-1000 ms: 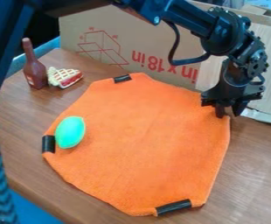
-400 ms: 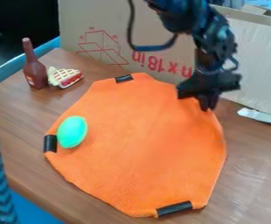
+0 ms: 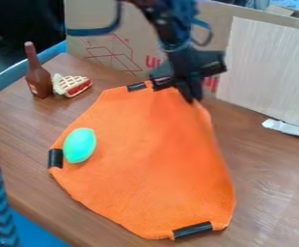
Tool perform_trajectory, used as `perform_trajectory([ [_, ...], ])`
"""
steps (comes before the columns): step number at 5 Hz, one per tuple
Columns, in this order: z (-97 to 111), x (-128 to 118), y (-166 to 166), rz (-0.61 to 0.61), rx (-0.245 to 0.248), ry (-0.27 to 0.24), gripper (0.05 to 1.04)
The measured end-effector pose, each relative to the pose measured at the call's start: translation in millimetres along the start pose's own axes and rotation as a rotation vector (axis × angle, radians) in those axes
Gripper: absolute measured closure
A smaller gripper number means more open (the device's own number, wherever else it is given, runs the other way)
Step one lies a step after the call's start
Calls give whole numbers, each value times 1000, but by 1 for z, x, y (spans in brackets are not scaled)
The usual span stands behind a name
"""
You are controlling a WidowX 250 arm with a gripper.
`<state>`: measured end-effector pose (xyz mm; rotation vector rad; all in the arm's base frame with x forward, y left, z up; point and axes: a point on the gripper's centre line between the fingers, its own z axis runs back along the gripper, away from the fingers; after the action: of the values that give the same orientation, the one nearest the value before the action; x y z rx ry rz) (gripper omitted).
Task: Fold the cloth from the top right to bottom left
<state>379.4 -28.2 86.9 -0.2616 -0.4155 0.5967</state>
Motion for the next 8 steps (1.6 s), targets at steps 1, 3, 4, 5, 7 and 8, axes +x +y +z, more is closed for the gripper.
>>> perform_trajectory([
  [1, 17, -7, 45, -6, -1, 15, 1033],
  [3, 30, -23, 118, -66, 28, 66, 1033],
  [4, 40, -20, 152, -84, 24, 89, 1033],
  [5, 55, -13, 171, -51, 6, 123, 1033],
  [7, 79, -14, 194, -43, -22, 128, 1018],
  [8, 82, -20, 204, -23, 6, 109, 881],
])
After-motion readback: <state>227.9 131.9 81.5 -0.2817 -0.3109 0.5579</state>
